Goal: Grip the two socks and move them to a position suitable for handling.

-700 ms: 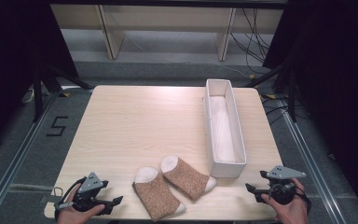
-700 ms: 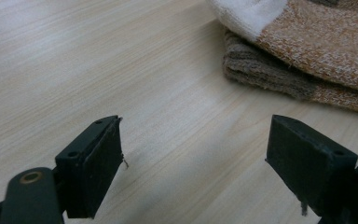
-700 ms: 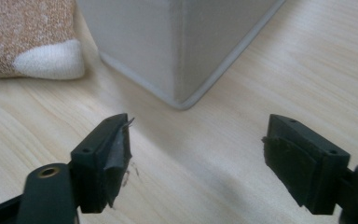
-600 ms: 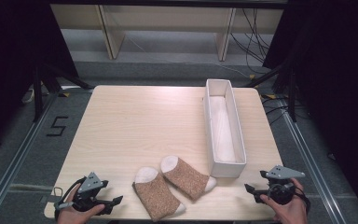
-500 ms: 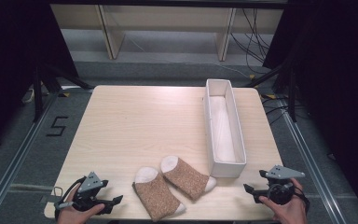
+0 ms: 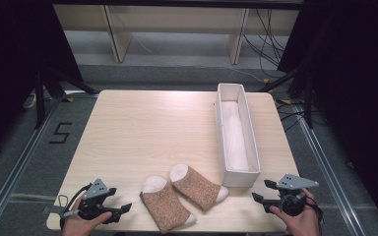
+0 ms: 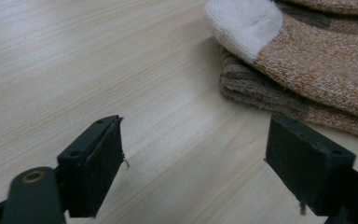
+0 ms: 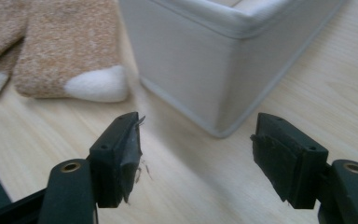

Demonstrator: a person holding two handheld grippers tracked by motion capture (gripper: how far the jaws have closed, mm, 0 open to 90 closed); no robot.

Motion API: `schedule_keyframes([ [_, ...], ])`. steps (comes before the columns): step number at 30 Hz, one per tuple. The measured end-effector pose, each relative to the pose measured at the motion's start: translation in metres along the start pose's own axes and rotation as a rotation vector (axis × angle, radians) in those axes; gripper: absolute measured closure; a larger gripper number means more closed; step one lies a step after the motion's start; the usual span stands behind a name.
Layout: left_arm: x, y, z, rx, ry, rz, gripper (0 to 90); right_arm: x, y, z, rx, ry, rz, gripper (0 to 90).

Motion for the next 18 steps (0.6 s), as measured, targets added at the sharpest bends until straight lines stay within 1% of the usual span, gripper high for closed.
schedule_keyframes([
  [1,0.000,0.000,0.000,0.000,0.000,0.000,22.1,0.000,0.003,0.000,0.000,0.001,-0.006,34.1],
  [2,-0.002,-0.002,0.001,-0.006,-0.020,-0.023,22.1,0.000,0.003,0.000,0.000,0.001,-0.006,34.1],
  [3,-0.004,-0.002,-0.002,0.010,-0.041,-0.019,28.3,-0.001,0.006,0.001,-0.004,0.006,-0.038,35.7],
  [4,-0.004,-0.002,-0.002,0.010,-0.041,-0.019,33.0,-0.001,0.006,0.001,-0.004,0.006,-0.038,35.7],
  [5,-0.007,-0.004,-0.002,0.012,-0.076,-0.037,33.0,-0.001,0.007,0.001,-0.007,0.011,-0.042,36.0],
  [6,-0.009,-0.005,-0.004,0.013,-0.069,-0.026,35.1,-0.001,0.008,0.002,-0.012,0.011,-0.049,36.1],
  [7,-0.012,-0.008,-0.004,0.025,-0.080,-0.006,40.3,-0.001,0.008,0.003,-0.012,0.013,-0.058,36.1],
  [8,-0.014,-0.011,-0.004,0.032,-0.085,0.005,45.7,-0.001,0.008,0.004,-0.013,0.019,-0.074,36.0],
  [9,-0.020,-0.017,-0.003,0.048,-0.112,0.012,47.4,-0.001,0.010,0.005,-0.016,0.020,-0.064,36.0],
  [10,-0.020,-0.017,-0.003,0.048,-0.112,0.012,51.0,-0.001,0.010,0.005,-0.016,0.020,-0.064,36.0],
  [11,-0.023,-0.019,-0.004,0.045,-0.107,0.031,51.0,-0.001,0.012,0.005,-0.020,0.023,-0.058,36.1],
  [12,-0.027,-0.022,-0.004,0.035,-0.117,0.042,56.9,-0.001,0.014,0.006,-0.022,0.031,-0.061,36.0],
  [13,-0.035,-0.030,-0.003,0.040,-0.137,0.067,59.7,-0.001,0.014,0.007,-0.022,0.026,-0.079,36.0],
  [14,-0.038,-0.035,0.000,0.085,-0.142,0.067,61.9,-0.001,0.014,0.007,-0.022,0.030,-0.081,36.0],
  [15,-0.041,-0.041,0.003,0.117,-0.128,0.093,65.6,-0.001,0.013,0.007,-0.020,0.035,-0.090,35.9],
  [16,-0.041,-0.041,0.003,0.117,-0.128,0.093,67.8,-0.001,0.013,0.007,-0.020,0.035,-0.090,35.9],
  [17,-0.043,-0.045,0.007,0.119,-0.127,0.100,67.8,-0.001,0.013,0.008,-0.019,0.031,-0.090,35.9],
  [18,-0.046,-0.050,0.013,0.138,-0.109,0.127,69.3,-0.002,0.012,0.009,-0.019,0.031,-0.092,35.8],
])
Point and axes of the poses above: each handheld gripper's, and its own axes: z roughly forward along the jaws, x roughly out of its underside, y roughly to its left, the point moved 3 cm from there along z, roughly forward along the jaws, and after that the axes turned 8 degrees about z, right-handed, at the moved point
